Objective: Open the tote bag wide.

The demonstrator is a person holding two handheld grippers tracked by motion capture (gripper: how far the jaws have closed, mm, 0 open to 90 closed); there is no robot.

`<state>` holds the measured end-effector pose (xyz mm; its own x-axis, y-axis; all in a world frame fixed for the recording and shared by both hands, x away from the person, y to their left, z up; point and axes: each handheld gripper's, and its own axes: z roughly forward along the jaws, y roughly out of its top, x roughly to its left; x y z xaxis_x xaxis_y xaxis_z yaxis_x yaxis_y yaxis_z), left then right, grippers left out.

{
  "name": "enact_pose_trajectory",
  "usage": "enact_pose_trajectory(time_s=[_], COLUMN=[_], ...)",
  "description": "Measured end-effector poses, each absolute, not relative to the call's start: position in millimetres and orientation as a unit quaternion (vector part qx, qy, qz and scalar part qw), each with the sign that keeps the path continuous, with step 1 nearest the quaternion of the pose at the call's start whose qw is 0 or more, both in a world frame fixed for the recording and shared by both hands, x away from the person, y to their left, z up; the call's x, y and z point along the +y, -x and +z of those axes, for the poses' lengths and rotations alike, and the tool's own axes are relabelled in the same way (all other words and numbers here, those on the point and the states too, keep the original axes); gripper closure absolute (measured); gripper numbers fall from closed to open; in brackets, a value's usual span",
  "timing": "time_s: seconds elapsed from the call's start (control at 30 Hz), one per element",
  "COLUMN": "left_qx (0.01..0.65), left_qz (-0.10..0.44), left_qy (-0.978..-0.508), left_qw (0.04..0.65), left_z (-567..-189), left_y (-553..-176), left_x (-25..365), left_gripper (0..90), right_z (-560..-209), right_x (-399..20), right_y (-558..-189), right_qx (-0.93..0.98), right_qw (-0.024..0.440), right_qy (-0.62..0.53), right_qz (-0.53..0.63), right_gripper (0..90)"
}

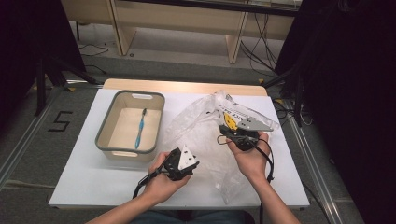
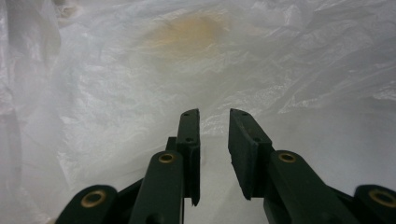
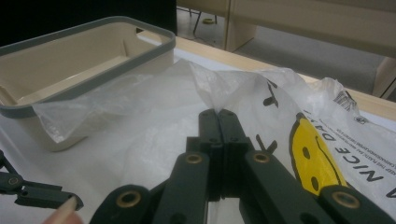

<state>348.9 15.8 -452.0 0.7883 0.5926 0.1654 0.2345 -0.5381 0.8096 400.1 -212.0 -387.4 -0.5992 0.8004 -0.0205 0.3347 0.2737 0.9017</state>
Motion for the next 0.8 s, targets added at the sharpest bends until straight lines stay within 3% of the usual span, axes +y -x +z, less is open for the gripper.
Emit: enact_pose_trajectory(time_s=[0.8], left_qx=[0.251], left_qz=[0.222], left_qy=[-0.841], left_qw=[0.426], left_z=[-443.2], left_y=[-349.5], left_x=[27.7], left_gripper=[65.5], right_z=[-367.9], right_x=[-212.8], right_y=[-405.2], right_qx=[0.746], right_qw=[0.264], right_qy=[-0.368], right_qz=[0.488], right_gripper=[90.0])
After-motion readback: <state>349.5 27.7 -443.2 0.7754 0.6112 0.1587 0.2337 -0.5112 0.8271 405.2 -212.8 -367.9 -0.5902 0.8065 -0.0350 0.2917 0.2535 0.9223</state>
